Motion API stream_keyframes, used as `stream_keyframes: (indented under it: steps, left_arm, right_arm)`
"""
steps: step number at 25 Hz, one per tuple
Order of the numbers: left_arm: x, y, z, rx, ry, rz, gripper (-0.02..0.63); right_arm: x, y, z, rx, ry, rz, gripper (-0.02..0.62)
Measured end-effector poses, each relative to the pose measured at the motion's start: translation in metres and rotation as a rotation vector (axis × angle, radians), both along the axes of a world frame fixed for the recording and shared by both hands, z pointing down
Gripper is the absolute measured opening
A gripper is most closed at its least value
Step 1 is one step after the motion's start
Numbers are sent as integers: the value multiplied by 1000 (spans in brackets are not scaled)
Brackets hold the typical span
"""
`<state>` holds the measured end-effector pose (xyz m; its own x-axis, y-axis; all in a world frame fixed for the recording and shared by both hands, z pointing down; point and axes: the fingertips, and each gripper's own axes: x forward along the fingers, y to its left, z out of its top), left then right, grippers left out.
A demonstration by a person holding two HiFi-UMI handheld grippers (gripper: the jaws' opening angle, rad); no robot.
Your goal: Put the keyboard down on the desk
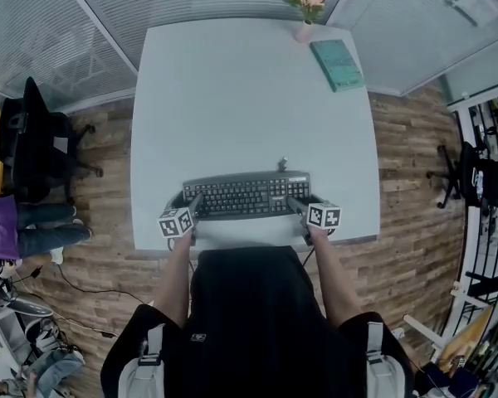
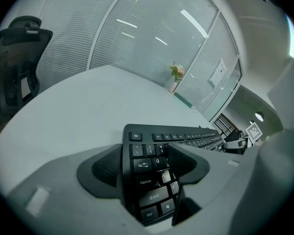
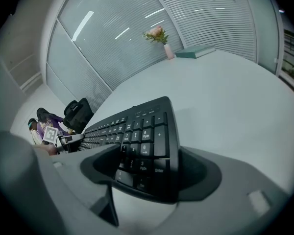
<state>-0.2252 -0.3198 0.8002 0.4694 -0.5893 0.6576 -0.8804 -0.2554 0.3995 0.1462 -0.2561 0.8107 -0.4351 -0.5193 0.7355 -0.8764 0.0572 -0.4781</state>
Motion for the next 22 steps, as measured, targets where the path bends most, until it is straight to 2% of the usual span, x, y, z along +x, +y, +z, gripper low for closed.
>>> stream_keyframes:
  steps: [6, 11, 15, 22]
  left_arm:
    - [-2, -2, -1, 18, -16, 26, 279]
    - [-1, -2, -2, 47, -87, 77, 281]
    - [-2, -4, -4, 57, -102, 88, 281]
    - [1, 0, -9, 85, -116, 99, 281]
  right_arm:
    - [-1, -2, 1, 6, 53, 5, 360]
    - [-1, -1, -2, 25, 121, -12, 370]
    - [-1, -4, -3, 41, 181, -39, 374]
    - [0, -3, -10, 82, 197, -55, 374]
